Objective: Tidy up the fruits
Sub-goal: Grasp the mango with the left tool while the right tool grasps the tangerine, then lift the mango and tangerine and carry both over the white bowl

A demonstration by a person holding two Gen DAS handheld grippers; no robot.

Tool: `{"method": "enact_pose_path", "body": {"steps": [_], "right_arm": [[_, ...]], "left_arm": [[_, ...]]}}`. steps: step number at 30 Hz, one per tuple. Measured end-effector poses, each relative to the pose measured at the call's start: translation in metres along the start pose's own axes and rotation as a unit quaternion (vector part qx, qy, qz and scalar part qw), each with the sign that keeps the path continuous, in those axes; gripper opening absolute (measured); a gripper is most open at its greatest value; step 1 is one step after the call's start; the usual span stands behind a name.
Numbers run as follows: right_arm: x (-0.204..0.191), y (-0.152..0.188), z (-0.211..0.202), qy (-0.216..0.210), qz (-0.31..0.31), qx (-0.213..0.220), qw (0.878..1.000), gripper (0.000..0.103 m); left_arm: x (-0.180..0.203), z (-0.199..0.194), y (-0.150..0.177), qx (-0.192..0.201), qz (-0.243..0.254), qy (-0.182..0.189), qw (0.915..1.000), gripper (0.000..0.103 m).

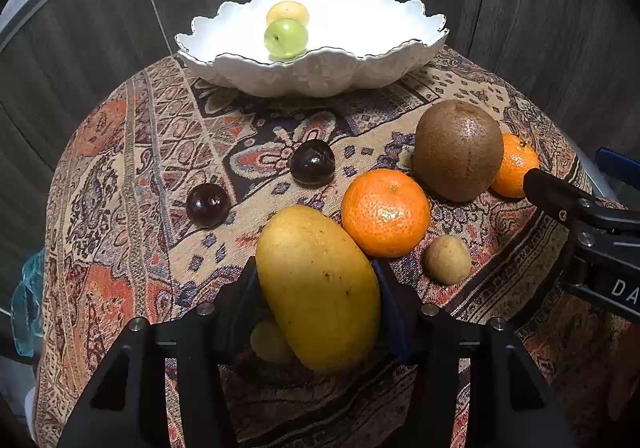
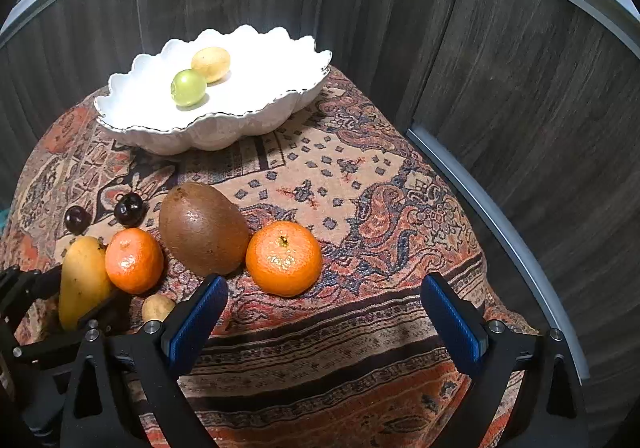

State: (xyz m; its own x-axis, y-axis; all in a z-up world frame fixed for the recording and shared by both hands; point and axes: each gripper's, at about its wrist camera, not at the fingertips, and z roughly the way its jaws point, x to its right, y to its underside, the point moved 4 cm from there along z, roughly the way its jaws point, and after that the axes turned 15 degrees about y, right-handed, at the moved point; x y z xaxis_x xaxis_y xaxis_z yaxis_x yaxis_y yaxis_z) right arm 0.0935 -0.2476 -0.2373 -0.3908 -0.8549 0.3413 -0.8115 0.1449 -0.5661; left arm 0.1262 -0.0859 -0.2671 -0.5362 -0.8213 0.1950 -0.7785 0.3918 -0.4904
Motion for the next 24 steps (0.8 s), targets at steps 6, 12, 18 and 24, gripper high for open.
{"method": "enact_pose_path", "body": {"steps": [6, 12, 18, 24], "right_arm": [[0.001, -0.002, -0.005, -0.002, 0.001, 0.005, 1.0, 0.098], [0.002, -0.005, -0.007, -0.013, 0.007, 0.006, 1.0, 0.098], [0.003, -0.006, 0.002, -0.017, 0.004, -0.007, 1.0, 0.098], [-0.003, -0.008, 0.021, -0.021, -0.015, -0.031, 0.999, 0.098]], "left_arm": [[-0.002, -0.009, 0.0, 0.005, -0.007, -0.013, 0.9999, 0.054], [-0.002, -0.016, -0.004, 0.012, -0.007, -0.023, 0.9996, 0.054], [-0.001, -0.016, -0.009, 0.013, -0.011, -0.028, 0.9995, 0.054], [-0.001, -0.015, -0.013, 0.014, -0.012, -0.031, 0.9993, 0.054]]}}
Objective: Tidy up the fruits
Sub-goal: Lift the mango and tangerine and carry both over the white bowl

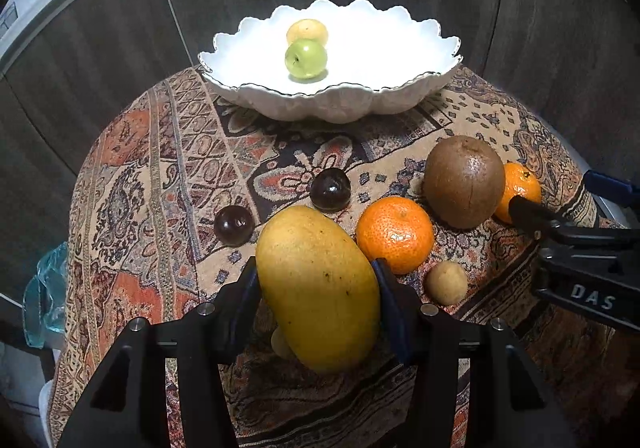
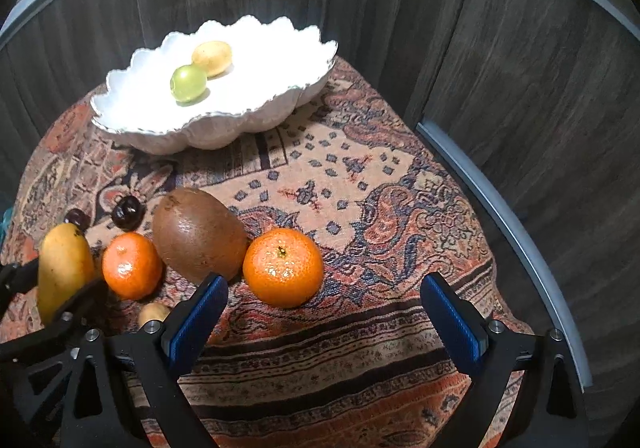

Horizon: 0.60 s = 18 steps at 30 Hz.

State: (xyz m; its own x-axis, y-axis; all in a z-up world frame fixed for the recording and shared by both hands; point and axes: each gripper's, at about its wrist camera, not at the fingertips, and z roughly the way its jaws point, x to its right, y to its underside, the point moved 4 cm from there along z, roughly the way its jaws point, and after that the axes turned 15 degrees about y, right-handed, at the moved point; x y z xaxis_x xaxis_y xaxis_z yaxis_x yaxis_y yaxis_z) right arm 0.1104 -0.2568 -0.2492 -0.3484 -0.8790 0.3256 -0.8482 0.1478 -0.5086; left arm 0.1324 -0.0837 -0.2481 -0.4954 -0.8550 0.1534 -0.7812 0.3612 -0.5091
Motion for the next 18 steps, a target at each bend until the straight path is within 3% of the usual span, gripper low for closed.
{"method": "enact_pose_path", "body": {"steps": [9, 17, 18], "right_arm": [[-0.005, -0.006, 0.017, -0.003, -0.012, -0.006, 1.0, 0.092], [-0.02, -0.004, 0.03, -0.032, -0.034, -0.022, 0.999, 0.073], [-0.021, -0.003, 0.032, -0.042, -0.03, -0.023, 0.998, 0.065]], "left_arm": [[-0.005, 0.004, -0.003, -0.003, -0.01, 0.001, 0.9999, 0.054], [-0.007, 0.005, -0.002, -0.006, -0.014, 0.002, 0.9999, 0.054], [-0.007, 0.005, -0.002, -0.006, -0.015, 0.002, 0.9999, 0.054]]}}
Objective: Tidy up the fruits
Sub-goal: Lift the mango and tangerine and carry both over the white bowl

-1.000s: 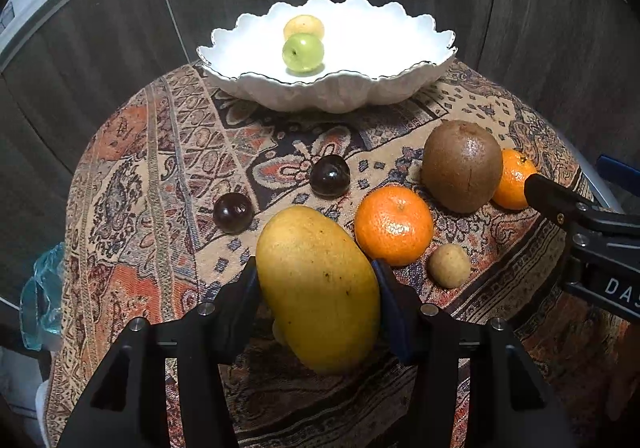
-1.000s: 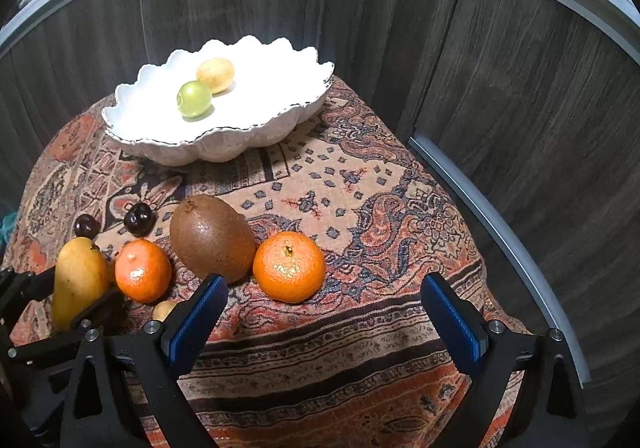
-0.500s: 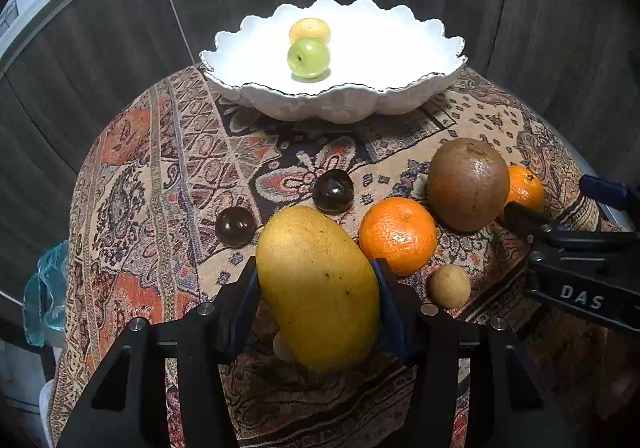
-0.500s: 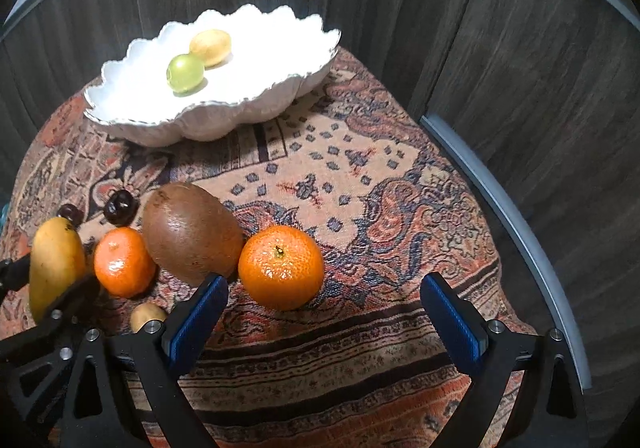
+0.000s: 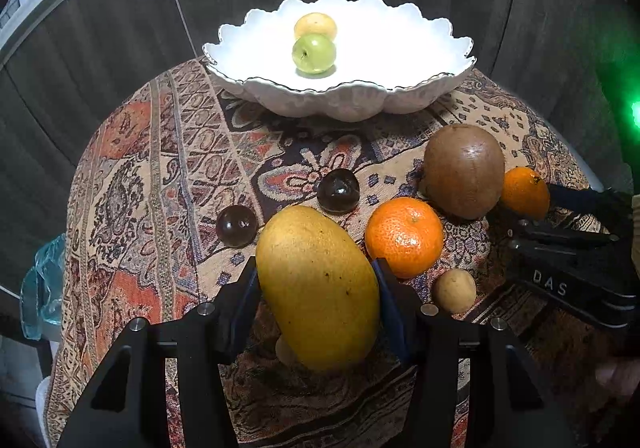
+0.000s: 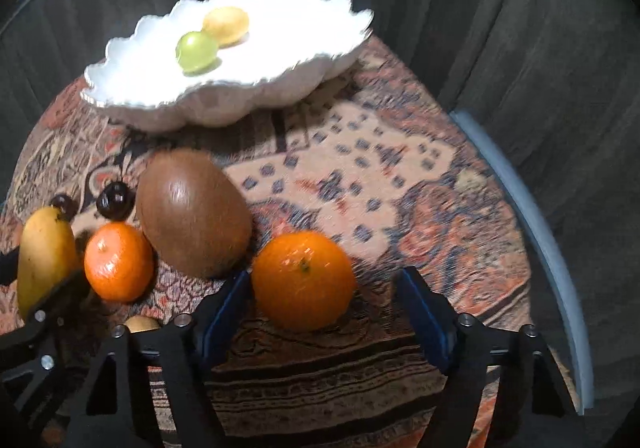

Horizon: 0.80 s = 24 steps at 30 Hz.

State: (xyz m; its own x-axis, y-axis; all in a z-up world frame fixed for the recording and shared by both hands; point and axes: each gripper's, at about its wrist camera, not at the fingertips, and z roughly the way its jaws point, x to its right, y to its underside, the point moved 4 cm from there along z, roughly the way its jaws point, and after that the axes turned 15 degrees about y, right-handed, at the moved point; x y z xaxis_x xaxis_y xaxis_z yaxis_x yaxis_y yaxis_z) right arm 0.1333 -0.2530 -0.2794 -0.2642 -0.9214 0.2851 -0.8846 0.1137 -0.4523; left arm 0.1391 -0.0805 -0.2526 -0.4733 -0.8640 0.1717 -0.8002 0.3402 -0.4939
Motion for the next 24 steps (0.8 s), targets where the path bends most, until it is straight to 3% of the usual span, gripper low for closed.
{"method": "enact_pose_path", "body": {"steps": [4, 24], "right_arm": [[-0.005, 0.0, -0.004, -0.007, -0.009, 0.011, 1.0, 0.049], [0.003, 0.002, -0.039, -0.004, 0.002, 0.04, 0.999, 0.048]], "left_arm": [[0.0, -0.001, 0.0, 0.0, -0.001, 0.001, 1.0, 0.054], [0.007, -0.028, -0.009, 0.027, 0.0, 0.0, 0.9996, 0.054]]}}
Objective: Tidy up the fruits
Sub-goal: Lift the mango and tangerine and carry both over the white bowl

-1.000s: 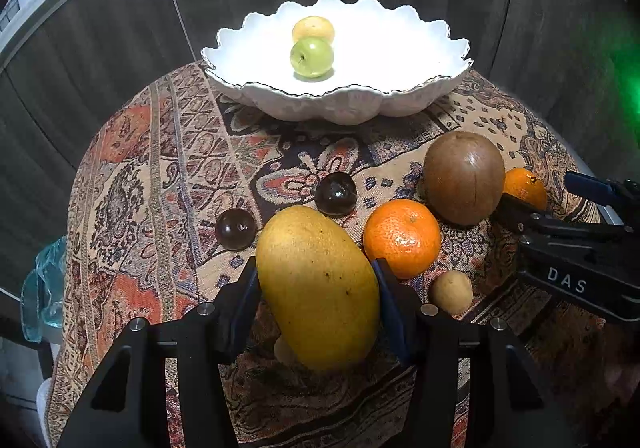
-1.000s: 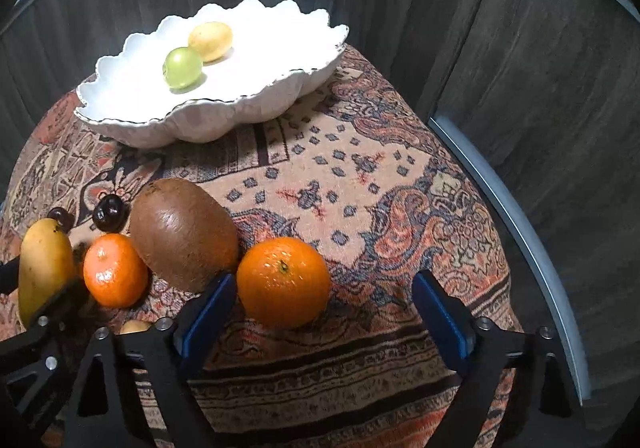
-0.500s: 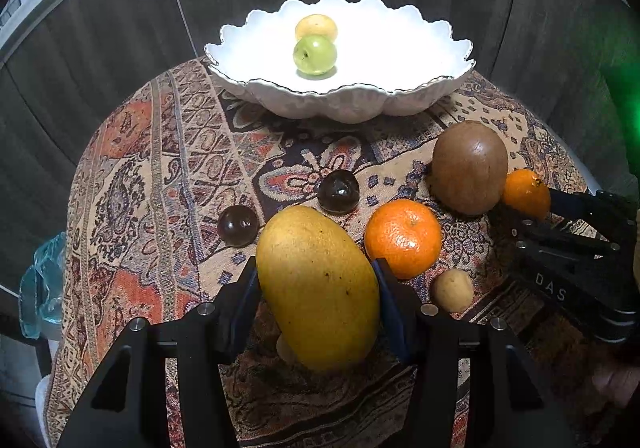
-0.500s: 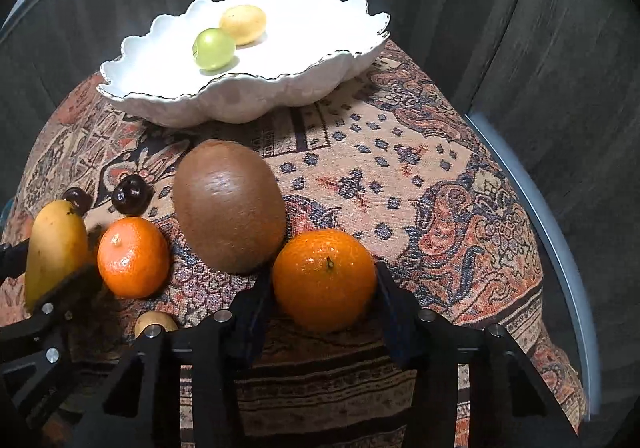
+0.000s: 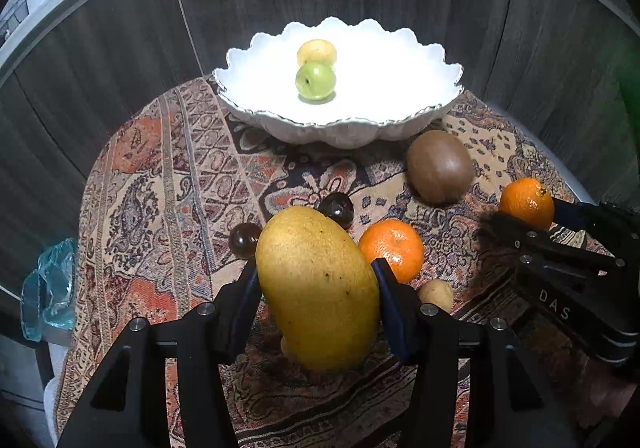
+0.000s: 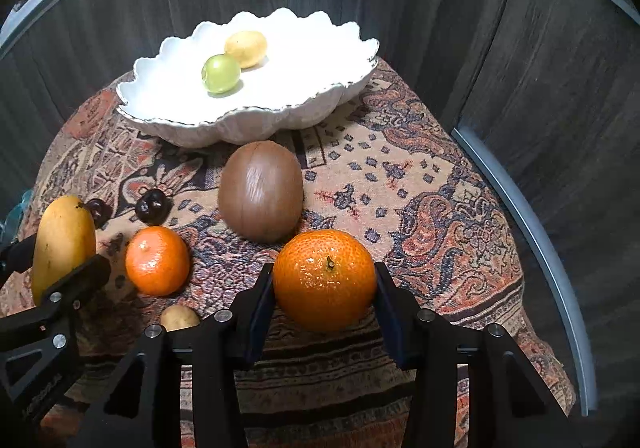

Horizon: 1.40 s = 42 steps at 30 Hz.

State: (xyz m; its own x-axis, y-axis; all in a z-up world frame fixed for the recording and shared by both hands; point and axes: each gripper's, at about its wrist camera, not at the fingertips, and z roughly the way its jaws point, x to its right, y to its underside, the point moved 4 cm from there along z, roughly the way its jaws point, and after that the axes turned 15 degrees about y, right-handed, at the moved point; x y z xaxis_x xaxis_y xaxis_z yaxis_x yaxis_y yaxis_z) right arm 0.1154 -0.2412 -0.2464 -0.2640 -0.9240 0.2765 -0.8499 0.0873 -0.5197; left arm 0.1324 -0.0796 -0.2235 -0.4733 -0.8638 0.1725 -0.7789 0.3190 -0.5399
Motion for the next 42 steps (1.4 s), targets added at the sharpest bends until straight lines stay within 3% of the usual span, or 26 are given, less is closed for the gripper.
{"method": "enact_pose_path", "body": {"steps": [15, 27, 42], "right_arm": [[0.007, -0.021, -0.033, -0.004, 0.018, 0.027, 0.999, 0.048], [0.011, -0.064, -0.058, -0.011, 0.036, 0.061, 0.997, 0.048], [0.004, -0.12, -0.043, -0.01, 0.052, 0.081, 0.995, 0.048]], "left_arm": [[-0.001, -0.024, -0.024, 0.031, -0.009, -0.001, 0.9995, 0.054], [-0.005, -0.041, -0.067, 0.066, -0.004, -0.004, 0.9978, 0.054], [-0.021, -0.027, -0.124, 0.094, -0.011, -0.004, 0.9955, 0.054]]}}
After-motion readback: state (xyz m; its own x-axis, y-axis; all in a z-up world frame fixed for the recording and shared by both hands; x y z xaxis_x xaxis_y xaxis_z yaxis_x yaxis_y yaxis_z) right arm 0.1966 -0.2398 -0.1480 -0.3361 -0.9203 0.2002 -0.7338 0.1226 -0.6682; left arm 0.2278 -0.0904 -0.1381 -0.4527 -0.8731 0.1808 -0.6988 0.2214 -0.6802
